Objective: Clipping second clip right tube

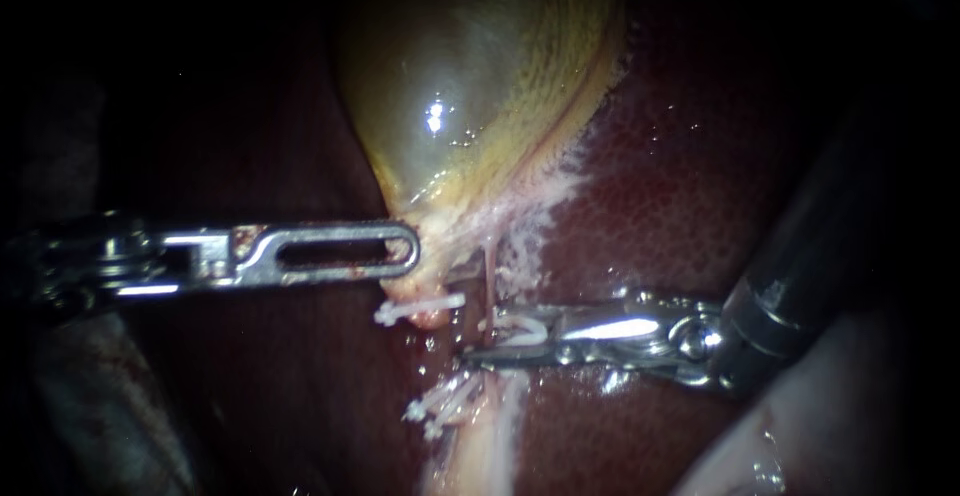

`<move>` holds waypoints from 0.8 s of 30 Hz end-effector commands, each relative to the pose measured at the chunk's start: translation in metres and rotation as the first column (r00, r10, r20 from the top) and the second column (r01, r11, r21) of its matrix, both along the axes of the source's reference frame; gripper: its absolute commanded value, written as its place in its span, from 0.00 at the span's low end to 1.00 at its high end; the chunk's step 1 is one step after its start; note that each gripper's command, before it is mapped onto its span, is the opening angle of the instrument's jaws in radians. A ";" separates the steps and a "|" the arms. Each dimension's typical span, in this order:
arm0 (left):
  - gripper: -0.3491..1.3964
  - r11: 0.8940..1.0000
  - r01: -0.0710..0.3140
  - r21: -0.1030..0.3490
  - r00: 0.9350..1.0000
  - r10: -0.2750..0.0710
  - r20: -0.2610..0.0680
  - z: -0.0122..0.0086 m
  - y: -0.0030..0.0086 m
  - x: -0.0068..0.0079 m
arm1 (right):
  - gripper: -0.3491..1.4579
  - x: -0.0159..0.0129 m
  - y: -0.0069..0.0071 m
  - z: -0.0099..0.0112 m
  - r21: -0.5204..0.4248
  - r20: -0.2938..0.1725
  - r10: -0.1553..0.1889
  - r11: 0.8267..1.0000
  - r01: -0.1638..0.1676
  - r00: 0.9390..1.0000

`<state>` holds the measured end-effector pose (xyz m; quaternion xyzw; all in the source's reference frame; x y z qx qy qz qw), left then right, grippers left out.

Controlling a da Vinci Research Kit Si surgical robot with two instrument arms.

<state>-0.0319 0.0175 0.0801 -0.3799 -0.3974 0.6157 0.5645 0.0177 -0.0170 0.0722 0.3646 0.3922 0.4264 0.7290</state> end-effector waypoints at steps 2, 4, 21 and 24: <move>0.00 1.000 0.000 -0.001 1.000 0.000 0.000 -0.0001 0.0000 0.0000 | 0.45 0.0004 -0.0002 0.0001 0.008 -0.001 0.000 1.000 0.000 1.000; 0.00 1.000 0.000 0.000 1.000 0.000 0.000 -0.0001 0.0000 0.0000 | 0.44 0.0008 -0.0004 0.0002 0.006 0.000 0.001 1.000 -0.001 1.000; 0.00 1.000 0.000 0.000 1.000 0.000 0.000 -0.0002 0.0000 -0.0001 | 0.36 0.0014 -0.0006 0.0008 0.040 0.008 0.022 0.999 -0.022 1.000; 0.00 1.000 0.000 0.000 1.000 0.000 0.000 -0.0002 0.0000 -0.0001 | 0.28 0.0012 -0.0004 0.0010 0.060 0.013 0.033 0.998 -0.033 0.999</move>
